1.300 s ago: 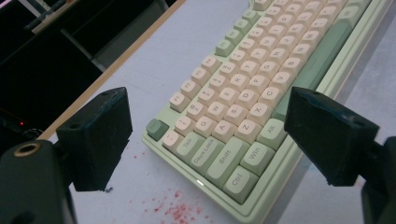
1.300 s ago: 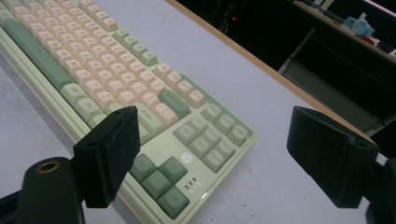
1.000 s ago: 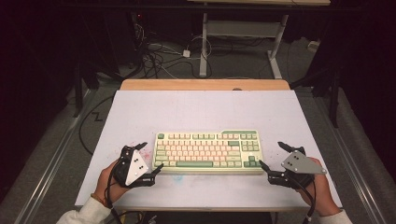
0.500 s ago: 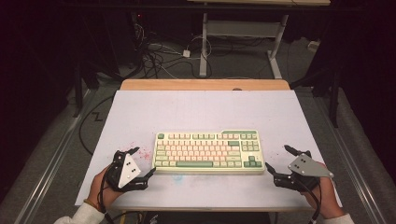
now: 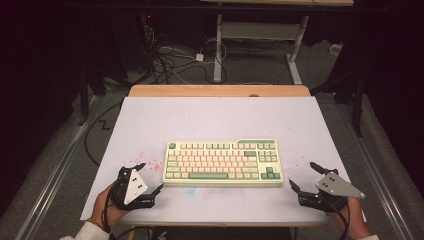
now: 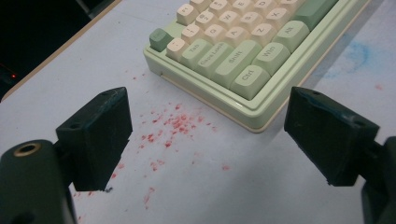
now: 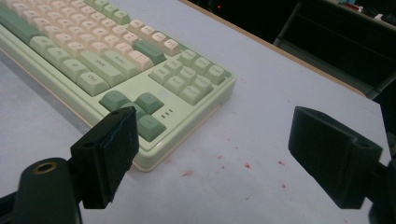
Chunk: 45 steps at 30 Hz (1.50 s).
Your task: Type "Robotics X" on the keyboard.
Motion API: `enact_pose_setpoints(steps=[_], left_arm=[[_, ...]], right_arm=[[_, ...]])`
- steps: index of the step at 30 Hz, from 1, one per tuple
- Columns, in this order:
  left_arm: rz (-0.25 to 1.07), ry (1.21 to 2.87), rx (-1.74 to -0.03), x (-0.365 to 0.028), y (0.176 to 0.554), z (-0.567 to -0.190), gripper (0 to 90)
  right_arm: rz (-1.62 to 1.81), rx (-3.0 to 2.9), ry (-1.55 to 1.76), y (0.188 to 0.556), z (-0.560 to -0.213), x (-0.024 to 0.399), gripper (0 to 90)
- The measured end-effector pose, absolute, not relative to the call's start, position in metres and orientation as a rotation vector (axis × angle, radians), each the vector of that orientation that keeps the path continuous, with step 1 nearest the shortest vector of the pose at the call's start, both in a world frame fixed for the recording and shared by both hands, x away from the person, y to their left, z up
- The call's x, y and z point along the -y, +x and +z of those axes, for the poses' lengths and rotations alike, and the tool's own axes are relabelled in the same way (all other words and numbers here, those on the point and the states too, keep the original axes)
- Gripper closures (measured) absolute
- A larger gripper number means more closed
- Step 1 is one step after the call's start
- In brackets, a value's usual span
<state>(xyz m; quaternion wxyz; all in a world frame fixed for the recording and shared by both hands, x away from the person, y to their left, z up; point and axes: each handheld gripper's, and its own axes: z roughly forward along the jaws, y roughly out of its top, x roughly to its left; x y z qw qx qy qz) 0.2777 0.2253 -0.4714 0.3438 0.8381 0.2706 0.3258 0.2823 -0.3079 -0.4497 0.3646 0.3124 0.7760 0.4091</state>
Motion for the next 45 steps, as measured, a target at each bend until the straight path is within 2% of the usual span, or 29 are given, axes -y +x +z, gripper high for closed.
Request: enact_pose_setpoints(steps=[45], left_arm=[[0.827,2.175,-0.696,-0.225,0.276,-0.473,14.4]], right_arm=[[1.067,-2.005,0.747,0.278,-0.446,0.297,16.1]])
